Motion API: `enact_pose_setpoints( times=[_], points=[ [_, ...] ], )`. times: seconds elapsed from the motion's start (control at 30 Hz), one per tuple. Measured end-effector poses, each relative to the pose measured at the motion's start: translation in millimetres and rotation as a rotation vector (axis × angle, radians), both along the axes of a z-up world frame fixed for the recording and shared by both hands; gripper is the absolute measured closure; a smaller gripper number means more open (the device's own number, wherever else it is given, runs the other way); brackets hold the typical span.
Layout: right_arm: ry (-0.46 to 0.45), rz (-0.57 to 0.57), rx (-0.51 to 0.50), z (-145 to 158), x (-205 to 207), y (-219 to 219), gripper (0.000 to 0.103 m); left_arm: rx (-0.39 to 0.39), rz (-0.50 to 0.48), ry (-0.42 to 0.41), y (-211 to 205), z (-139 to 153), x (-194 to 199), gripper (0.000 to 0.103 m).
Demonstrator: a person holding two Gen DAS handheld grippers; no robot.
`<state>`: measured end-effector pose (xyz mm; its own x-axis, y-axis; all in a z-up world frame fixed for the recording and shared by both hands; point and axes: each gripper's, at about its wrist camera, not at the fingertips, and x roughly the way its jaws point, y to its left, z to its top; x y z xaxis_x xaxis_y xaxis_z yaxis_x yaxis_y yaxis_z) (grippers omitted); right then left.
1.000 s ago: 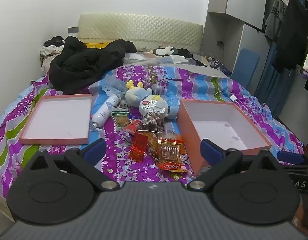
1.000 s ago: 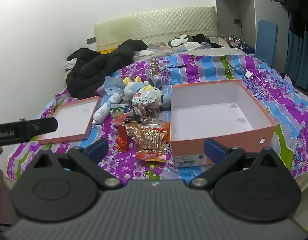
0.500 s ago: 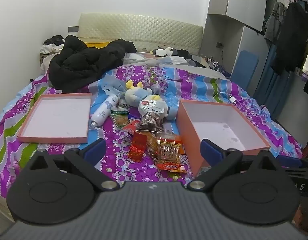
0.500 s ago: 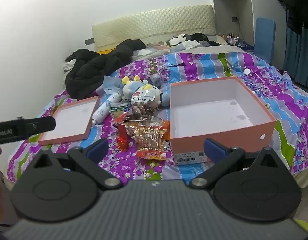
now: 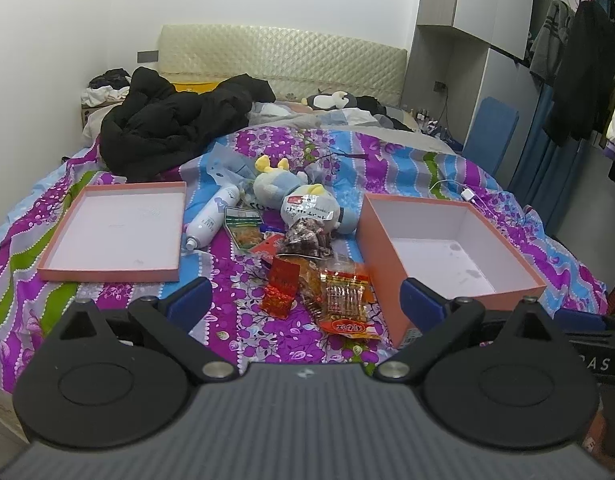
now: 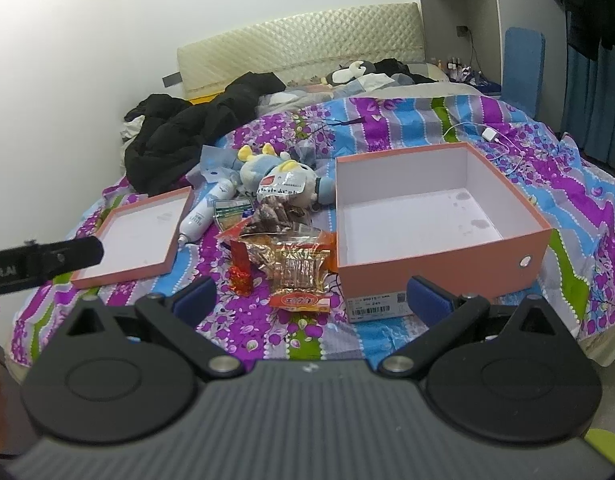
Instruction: Organize snacks
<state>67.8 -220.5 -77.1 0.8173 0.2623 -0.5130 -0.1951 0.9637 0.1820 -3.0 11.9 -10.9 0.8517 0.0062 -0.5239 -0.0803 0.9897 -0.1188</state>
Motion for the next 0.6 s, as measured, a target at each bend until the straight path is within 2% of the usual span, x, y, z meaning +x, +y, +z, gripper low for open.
enact_pose_setpoints(
  times=[0.6],
  points=[
    [-0.001, -0.004, -0.004, -1.4, -1.2, 3.3, 0.000, 0.012, 0.014, -0.014, 4.2, -7.3, -4.8, 0.002]
  ],
)
